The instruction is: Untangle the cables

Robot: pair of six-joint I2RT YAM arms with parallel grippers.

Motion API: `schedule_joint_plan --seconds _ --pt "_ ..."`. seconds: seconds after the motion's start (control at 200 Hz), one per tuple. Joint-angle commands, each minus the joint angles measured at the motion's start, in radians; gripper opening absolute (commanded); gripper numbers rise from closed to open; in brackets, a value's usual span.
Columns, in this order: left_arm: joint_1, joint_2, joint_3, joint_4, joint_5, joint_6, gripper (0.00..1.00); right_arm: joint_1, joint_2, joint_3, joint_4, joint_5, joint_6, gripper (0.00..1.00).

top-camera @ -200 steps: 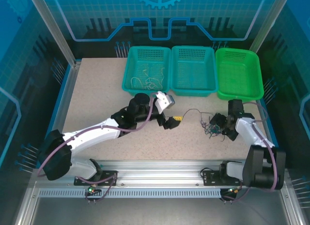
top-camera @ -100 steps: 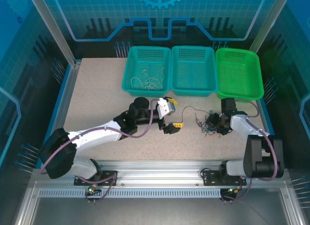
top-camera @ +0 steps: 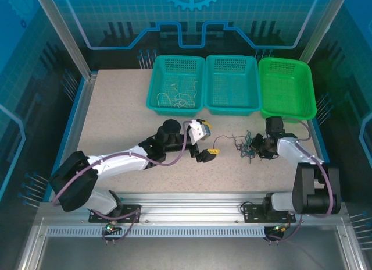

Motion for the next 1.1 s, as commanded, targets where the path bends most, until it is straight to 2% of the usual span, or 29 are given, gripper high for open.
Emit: schedule_joint_plan --seconds 0.0,0.105,0.175,0.305,0.455,0.57,0.815,0.855,0.915,1.005,1.096 --pt "-0.001 0.008 -0.018 0.016 -0.046 0.066 0.99 0.025 -0.077 0.076 -0.090 -0.039 -0.052 0.00" --pt "0.000 0.020 -0.045 0.040 -0.124 0.141 0.95 0.068 -0.143 0.138 -0.148 -0.117 -0.161 0.00" --pt "-0.001 0.034 -0.059 0.057 -0.139 0.193 0.95 0.110 -0.197 0.163 -0.166 -0.153 -0.216 0.00" --pt "-0.001 0.104 -0.060 0.133 -0.148 0.206 0.96 0.173 -0.287 0.202 -0.189 -0.161 -0.266 0.00" --pt "0.021 0.212 -0.039 0.219 -0.126 0.115 0.97 0.198 -0.335 0.277 -0.219 -0.212 -0.274 0.00" --pt "0.041 0.269 -0.057 0.342 -0.162 0.051 0.99 0.238 -0.352 0.331 -0.255 -0.224 -0.283 0.00" --pt "0.106 0.276 -0.087 0.465 -0.163 -0.035 0.99 0.313 -0.359 0.411 -0.316 -0.193 -0.253 0.00" --pt "0.115 0.268 -0.086 0.459 -0.144 -0.034 0.93 0.322 -0.359 0.417 -0.320 -0.191 -0.253 0.00" --pt "0.120 0.258 -0.078 0.441 -0.114 -0.031 0.80 0.333 -0.361 0.425 -0.321 -0.185 -0.250 0.00" --pt "0.121 0.256 -0.060 0.436 -0.091 -0.034 0.54 0.347 -0.369 0.429 -0.317 -0.184 -0.246 0.00" --pt "0.122 0.256 -0.049 0.435 -0.097 -0.038 0.24 0.351 -0.385 0.421 -0.311 -0.153 -0.244 0.00"
